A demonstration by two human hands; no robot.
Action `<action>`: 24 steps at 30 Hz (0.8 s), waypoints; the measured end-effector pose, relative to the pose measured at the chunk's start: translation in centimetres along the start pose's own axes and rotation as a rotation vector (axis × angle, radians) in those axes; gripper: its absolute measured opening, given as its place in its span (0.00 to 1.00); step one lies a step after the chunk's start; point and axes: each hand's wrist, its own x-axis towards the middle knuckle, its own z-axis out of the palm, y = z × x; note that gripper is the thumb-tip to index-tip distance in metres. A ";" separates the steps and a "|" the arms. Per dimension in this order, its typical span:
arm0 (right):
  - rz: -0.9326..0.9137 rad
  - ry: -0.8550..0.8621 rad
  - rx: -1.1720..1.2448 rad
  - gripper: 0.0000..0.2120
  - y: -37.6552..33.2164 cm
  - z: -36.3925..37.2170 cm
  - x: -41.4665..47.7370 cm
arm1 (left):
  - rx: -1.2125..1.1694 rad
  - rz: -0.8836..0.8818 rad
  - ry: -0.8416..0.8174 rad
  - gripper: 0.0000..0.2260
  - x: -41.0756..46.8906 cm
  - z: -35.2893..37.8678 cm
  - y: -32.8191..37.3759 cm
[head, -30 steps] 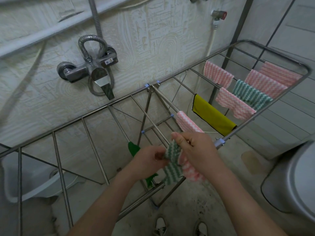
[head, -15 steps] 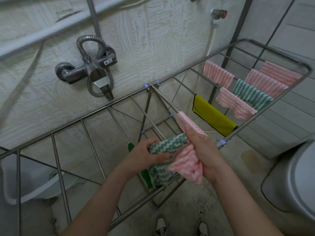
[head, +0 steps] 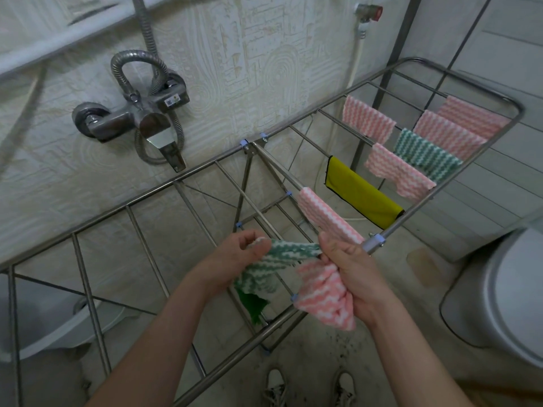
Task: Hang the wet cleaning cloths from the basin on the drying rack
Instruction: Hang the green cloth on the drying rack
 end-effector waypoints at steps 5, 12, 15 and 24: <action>0.000 0.108 0.098 0.15 0.6 -0.9 0.3 | 0.125 0.022 -0.016 0.10 0.7 -1.5 -0.4; 0.067 0.112 0.122 0.15 2.7 -1.6 -0.8 | 0.390 0.068 0.111 0.07 1.5 -1.6 -0.6; 0.064 0.095 0.097 0.14 3.1 -1.5 -1.0 | 0.434 0.151 0.207 0.06 2.2 -1.4 0.7; -0.068 0.036 -0.164 0.14 2.3 -1.8 -1.6 | 0.429 0.156 0.152 0.07 4.1 -1.3 2.3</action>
